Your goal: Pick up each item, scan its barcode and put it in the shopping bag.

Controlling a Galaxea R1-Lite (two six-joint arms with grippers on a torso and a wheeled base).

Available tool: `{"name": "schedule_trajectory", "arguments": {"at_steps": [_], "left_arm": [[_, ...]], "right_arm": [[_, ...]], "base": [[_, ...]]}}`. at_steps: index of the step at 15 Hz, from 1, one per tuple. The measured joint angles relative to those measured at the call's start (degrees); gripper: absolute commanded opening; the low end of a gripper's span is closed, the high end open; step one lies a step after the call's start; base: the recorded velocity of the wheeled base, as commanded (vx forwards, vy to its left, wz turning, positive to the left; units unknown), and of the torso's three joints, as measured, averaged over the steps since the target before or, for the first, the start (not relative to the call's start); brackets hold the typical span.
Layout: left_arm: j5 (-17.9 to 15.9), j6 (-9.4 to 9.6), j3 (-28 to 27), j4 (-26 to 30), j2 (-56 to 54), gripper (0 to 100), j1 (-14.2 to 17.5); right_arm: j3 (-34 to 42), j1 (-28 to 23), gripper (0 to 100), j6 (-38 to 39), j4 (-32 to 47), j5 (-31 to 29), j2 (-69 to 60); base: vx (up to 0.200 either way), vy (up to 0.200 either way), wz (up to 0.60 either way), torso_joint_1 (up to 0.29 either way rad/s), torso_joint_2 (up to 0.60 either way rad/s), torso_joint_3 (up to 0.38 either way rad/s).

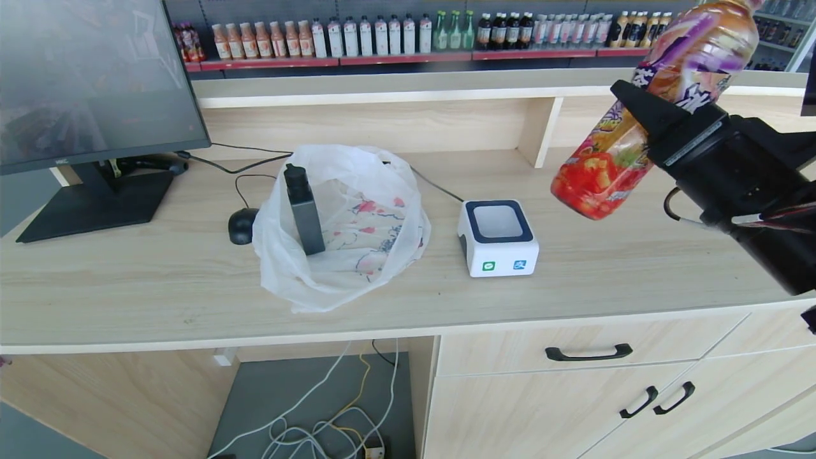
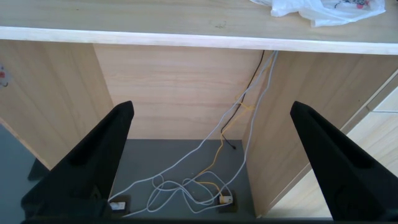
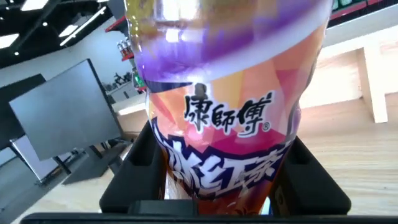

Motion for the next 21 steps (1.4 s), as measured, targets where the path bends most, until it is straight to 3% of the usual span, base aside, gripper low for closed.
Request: {"name": "schedule_trajectory", "arguments": {"at_steps": [6, 9, 11, 16, 21], "left_arm": [[0.0, 0.06, 0.0, 0.0, 0.0, 100, 0.0], [0.0, 0.01, 0.0, 0.0, 0.0, 100, 0.0], [0.0, -0.27, 0.0, 0.0, 0.0, 100, 0.0], [0.0, -0.32, 0.0, 0.0, 0.0, 100, 0.0], [0.0, -0.29, 0.0, 0.0, 0.0, 100, 0.0]], "right_arm": [[6.0, 0.9, 0, -20.1, 0.9, -2.2, -5.3], [9.5, 0.2, 0, -23.3, 0.5, -2.3, -5.8], [7.4, -1.5, 0, -25.4, 0.9, -2.2, -5.7], [4.3, -8.5, 0, -25.4, -2.2, -1.3, -3.3], [7.0, -9.7, 0, -25.1, -4.2, -3.1, -2.4]], "base": [[0.0, 0.0, 0.0, 0.0, 0.0, 0.0], [0.0, 0.0, 0.0, 0.0, 0.0, 0.0], [0.0, 0.0, 0.0, 0.0, 0.0, 0.0], [0.0, 0.2, 0.0, 0.0, 0.0, 0.003], [0.0, 0.2, 0.0, 0.006, 0.0, 0.002]]}}
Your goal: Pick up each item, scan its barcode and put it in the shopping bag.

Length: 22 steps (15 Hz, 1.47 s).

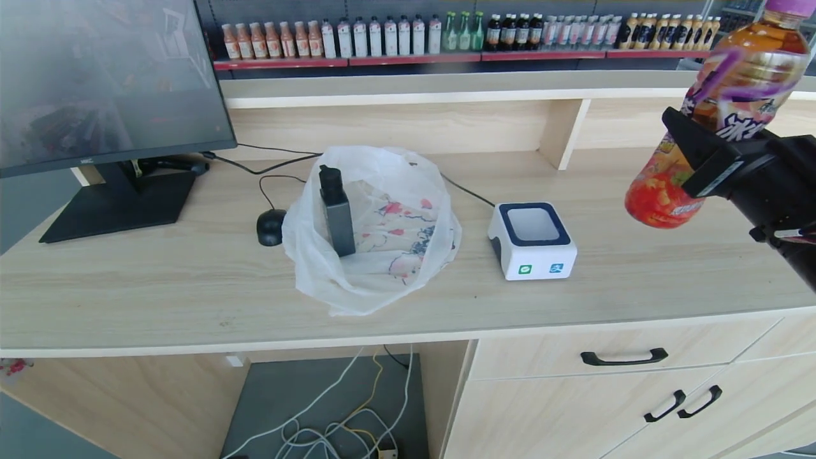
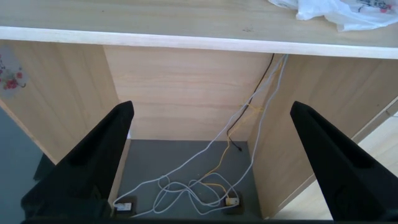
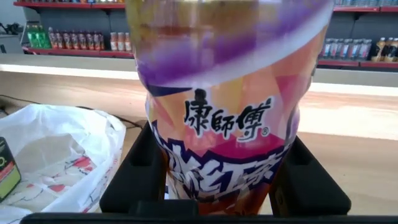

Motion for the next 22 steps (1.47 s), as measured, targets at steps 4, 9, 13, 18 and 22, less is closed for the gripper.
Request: {"name": "schedule_trajectory", "arguments": {"at_steps": [4, 9, 13, 18, 22], "left_arm": [[0.0, 0.02, 0.0, 0.0, 0.0, 100, 0.0], [0.0, 0.11, 0.0, 0.0, 0.0, 100, 0.0], [0.0, 0.13, 0.0, 0.0, 0.0, 100, 0.0], [0.0, 0.16, 0.0, 0.0, 0.0, 100, 0.0], [0.0, 0.11, 0.0, 0.0, 0.0, 100, 0.0]], "right_arm": [[2.4, -0.1, 0, 1.4, -0.7, -0.9, 0.1], [4.2, 0.1, 0, 1.4, -0.8, -2.7, 0.0], [5.1, 2.9, 0, 1.3, -0.6, -2.9, 0.0], [1.7, 9.0, 0, 0.5, 0.7, -2.6, 3.8], [-11.8, 11.8, 0, 0.9, 2.0, -2.0, 10.6]], "base": [[0.0, 0.2, 0.0, 0.002, 0.0, 0.002], [0.0, 0.04, 0.0, 0.0, 0.0, 0.0], [0.0, 0.0, 0.0, 0.0, 0.0, 0.0], [0.0, 0.0, 0.0, 0.0, 0.0, 0.0], [0.0, 0.0, 0.0, 0.0, 0.0, 0.0]]}}
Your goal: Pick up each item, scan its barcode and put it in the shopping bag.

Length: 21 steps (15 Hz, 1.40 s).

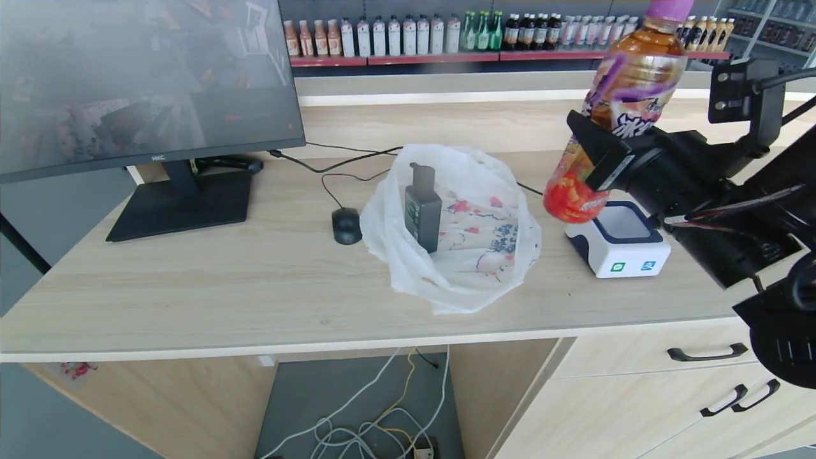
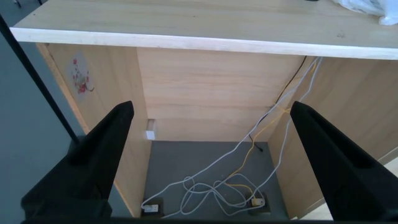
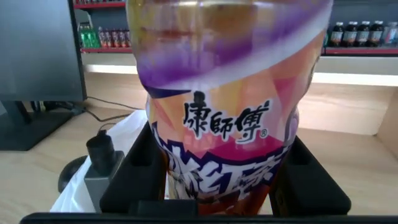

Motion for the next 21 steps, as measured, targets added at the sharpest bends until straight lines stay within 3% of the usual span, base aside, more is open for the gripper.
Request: {"name": "schedule_trajectory", "arguments": {"at_steps": [4, 8, 14, 21], "left_arm": [[0.0, 0.02, 0.0, 0.0, 0.0, 100, 0.0], [0.0, 0.0, 0.0, 0.0, 0.0, 100, 0.0], [0.0, 0.02, 0.0, 0.0, 0.0, 100, 0.0], [0.0, 0.0, 0.0, 0.0, 0.0, 100, 0.0]], "right_arm": [[-12.8, 4.6, 0, -0.3, 5.4, 0.0, 7.9], [-16.3, 5.2, 0, -0.2, 10.6, -0.2, 11.2], [-22.8, 3.6, 0, 0.0, 15.3, -0.1, 15.6], [-29.8, -0.6, 0, -0.5, 12.8, -0.2, 23.7]], "base": [[0.0, 0.0, 0.0, 0.0, 0.0, 0.0], [0.0, 0.0, 0.0, 0.0, 0.0, 0.0], [0.0, 0.0, 0.0, 0.0, 0.0, 0.0], [0.0, 0.0, 0.0, 0.0, 0.0, 0.0]]}}
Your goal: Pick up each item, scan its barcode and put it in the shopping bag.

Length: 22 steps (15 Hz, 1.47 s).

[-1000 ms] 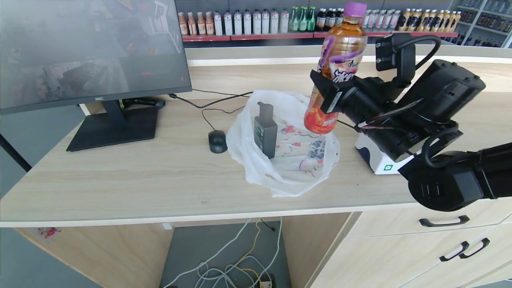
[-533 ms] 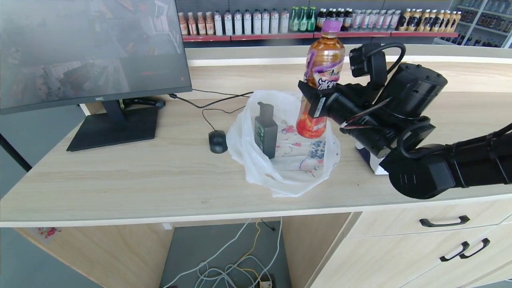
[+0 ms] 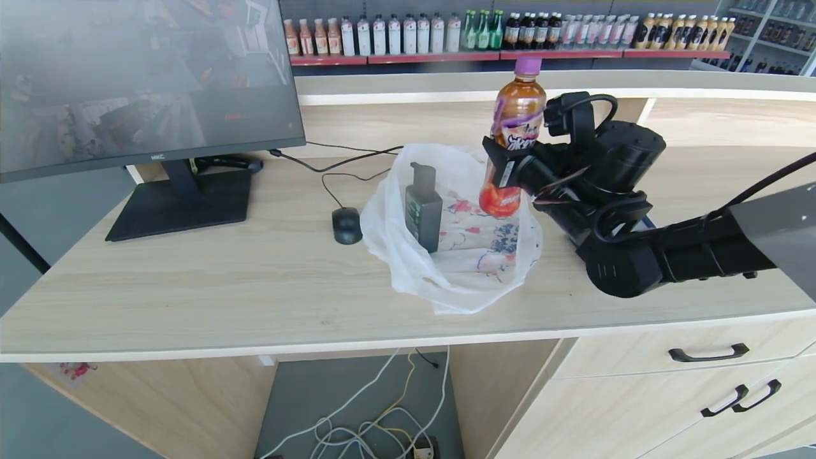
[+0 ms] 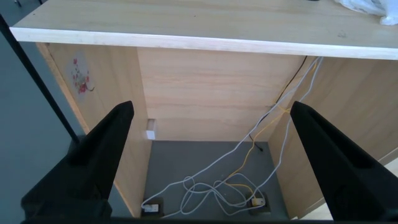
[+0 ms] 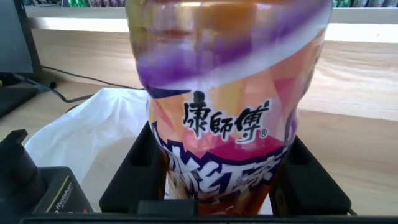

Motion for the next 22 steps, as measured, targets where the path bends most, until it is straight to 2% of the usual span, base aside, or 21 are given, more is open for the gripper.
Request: {"name": "schedule_trajectory", "arguments": {"at_steps": [4, 10, 22], "left_arm": [[0.0, 0.0, 0.0, 0.0, 0.0, 100, 0.0], [0.0, 0.02, 0.0, 0.0, 0.0, 100, 0.0], [0.0, 0.05, 0.0, 0.0, 0.0, 100, 0.0]], "right_arm": [[-0.1, 0.0, 0, -0.8, -5.3, 0.0, 4.2], [-0.6, 0.0, 0, -0.8, -7.7, 0.1, 8.3], [0.8, -0.7, 0, -1.1, -7.5, -0.1, 10.8]], "base": [[0.0, 0.0, 0.0, 0.0, 0.0, 0.0], [0.0, 0.0, 0.0, 0.0, 0.0, 0.0], [0.0, 0.0, 0.0, 0.0, 0.0, 0.0]]}}
